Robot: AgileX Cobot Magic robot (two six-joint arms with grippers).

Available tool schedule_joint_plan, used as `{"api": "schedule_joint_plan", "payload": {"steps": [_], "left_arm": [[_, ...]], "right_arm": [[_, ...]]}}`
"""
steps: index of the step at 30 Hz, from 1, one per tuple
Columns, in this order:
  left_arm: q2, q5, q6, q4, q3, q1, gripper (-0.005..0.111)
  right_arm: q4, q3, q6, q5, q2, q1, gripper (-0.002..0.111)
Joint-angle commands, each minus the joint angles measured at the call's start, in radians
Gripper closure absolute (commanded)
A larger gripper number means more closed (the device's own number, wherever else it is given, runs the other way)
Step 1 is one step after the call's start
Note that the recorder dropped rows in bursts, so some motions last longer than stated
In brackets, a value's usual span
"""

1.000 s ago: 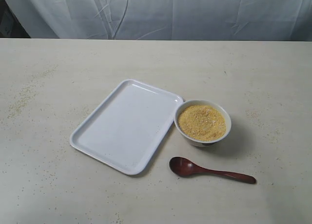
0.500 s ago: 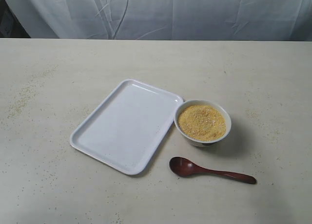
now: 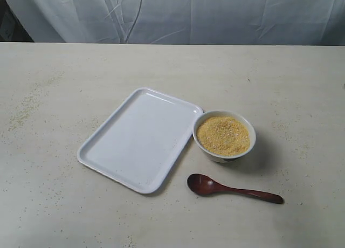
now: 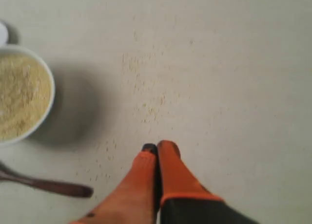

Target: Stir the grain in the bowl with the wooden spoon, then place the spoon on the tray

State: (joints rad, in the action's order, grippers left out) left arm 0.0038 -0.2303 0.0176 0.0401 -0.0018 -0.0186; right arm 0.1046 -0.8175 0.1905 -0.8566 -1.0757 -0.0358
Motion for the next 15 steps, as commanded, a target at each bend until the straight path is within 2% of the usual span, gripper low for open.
{"api": "schedule_joint_plan", "payload": {"steps": [1, 7, 11, 13, 15], "left_arm": [[-0.004, 0.000, 0.000, 0.001, 0.002, -0.004, 0.107], [-0.004, 0.000, 0.000, 0.001, 0.002, -0.004, 0.107], [-0.004, 0.000, 0.000, 0.001, 0.002, -0.004, 0.107], [-0.004, 0.000, 0.000, 0.001, 0.002, -0.004, 0.107], [-0.004, 0.000, 0.000, 0.001, 0.002, -0.004, 0.107]], "right_arm": [[0.059, -0.006, 0.178, -0.065, -0.062, 0.074, 0.109], [0.124, -0.006, 0.555, -0.098, -0.132, 0.260, 0.109], [0.124, 0.000, 0.623, -0.098, -0.192, 0.345, 0.109], [0.124, 0.027, 0.645, -0.088, -0.227, 0.375, 0.104], [0.124, 0.061, 0.696, -0.063, -0.256, 0.392, 0.095]]}}
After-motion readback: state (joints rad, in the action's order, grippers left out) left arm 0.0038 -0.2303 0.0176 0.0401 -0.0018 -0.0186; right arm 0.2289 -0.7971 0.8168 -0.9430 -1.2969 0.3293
